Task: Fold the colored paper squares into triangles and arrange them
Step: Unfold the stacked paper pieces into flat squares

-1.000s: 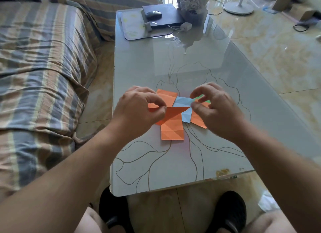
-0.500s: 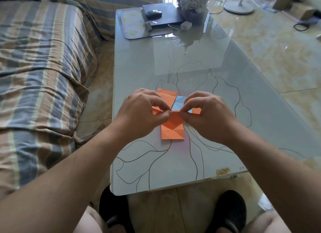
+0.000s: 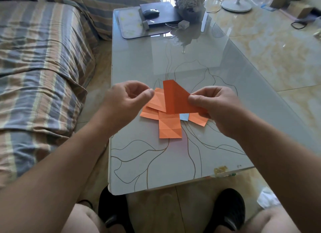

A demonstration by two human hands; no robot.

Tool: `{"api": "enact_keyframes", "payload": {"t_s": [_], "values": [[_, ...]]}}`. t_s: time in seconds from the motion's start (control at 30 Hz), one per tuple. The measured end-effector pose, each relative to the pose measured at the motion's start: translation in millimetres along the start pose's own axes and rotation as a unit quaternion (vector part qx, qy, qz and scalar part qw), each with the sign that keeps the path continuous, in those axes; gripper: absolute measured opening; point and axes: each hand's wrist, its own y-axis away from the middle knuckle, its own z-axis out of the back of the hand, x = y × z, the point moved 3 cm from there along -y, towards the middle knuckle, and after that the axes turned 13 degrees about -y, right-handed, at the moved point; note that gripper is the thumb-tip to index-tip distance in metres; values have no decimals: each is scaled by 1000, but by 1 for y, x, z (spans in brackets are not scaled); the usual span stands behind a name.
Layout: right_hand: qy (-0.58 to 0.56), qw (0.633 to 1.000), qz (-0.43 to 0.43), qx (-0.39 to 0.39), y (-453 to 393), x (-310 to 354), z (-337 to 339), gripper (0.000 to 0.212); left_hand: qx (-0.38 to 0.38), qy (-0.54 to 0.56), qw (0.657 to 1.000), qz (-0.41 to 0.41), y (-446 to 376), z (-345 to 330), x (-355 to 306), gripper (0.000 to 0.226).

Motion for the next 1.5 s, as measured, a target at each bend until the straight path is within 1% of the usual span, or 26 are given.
{"api": "enact_keyframes", "payload": {"t_s": [0.03, 0.1, 0.13, 0.17, 0.2, 0.23, 0.27, 0.3, 0.37, 0.5, 0.63, 0.73, 0.8, 0.9, 0.97, 1.0, 1.07, 1.13, 1.17, 1.23, 1.3, 1.33, 1.43, 1.5], "values": [[-29, 999, -31, 0, 0, -3, -3, 12, 52, 51, 997, 27, 2, -7, -3, 26], [-69, 995, -76, -2, 0, -10, -8, 8, 151, 150, 974, 84, 6, -23, -9, 40], [-76, 993, -88, -4, 1, -13, -10, 7, 173, 198, 959, 103, 7, -31, -11, 41], [-68, 993, -95, -4, 1, -16, -12, 8, 173, 242, 948, 111, 8, -36, -13, 37], [-45, 994, -98, -1, 1, -19, -13, 10, 154, 274, 943, 113, 8, -38, -15, 28], [-15, 995, -100, 7, 2, -20, -14, 11, 129, 296, 940, 115, 8, -39, -16, 18], [15, 994, -104, 23, 4, -20, -16, 9, 107, 303, 940, 119, 7, -40, -15, 14], [37, 992, -111, 42, 5, -20, -17, 7, 94, 293, 943, 124, 7, -40, -15, 17], [51, 989, -121, 65, 6, -19, -19, 13, 92, 256, 953, 130, 7, -39, -14, 23], [9, 992, -104, 73, 5, -15, -19, 21, 139, 214, 962, 97, 12, -39, -17, 24], [17, 993, -84, 83, 5, -17, -22, 20, 159, 134, 976, 60, 14, -38, -16, 29], [18, 991, -86, 98, 7, -18, -23, 25, 148, 152, 975, 65, 12, -36, -14, 33], [18, 994, -70, 80, 6, -17, -23, 23, 150, 161, 972, 76, 10, -33, -11, 38], [-22, 999, -42, 19, 1, -16, -17, 21, 165, 182, 965, 97, 7, -28, -8, 39], [-44, 998, -39, 3, 0, -16, -15, 22, 145, 214, 958, 125, 6, -26, -7, 37], [-42, 998, -43, 10, -1, -17, -14, 23, 132, 238, 952, 140, 5, -25, -6, 36], [-11, 996, -62, 57, 2, -17, -17, 27, 115, 284, 938, 163, 3, -25, -5, 35], [50, 989, -77, 115, 7, -18, -21, 32, 110, 320, 926, 165, 2, -26, -6, 38], [71, 986, -73, 129, 8, -19, -23, 34, 109, 326, 925, 160, 2, -26, -6, 41], [68, 990, -43, 119, 8, -18, -24, 34, 110, 316, 931, 146, 2, -26, -7, 47], [22, 994, -19, 102, 6, -15, -23, 31, 120, 297, 937, 138, 2, -27, -8, 51], [6, 994, -11, 109, 5, -14, -22, 34, 124, 291, 939, 137, 3, -27, -8, 53], [17, 985, 22, 172, 8, -13, -25, 41, 140, 284, 939, 134, 6, -28, -11, 54], [52, 976, 38, 208, 12, -17, -28, 39, 166, 282, 936, 131, 8, -29, -14, 55]]}}
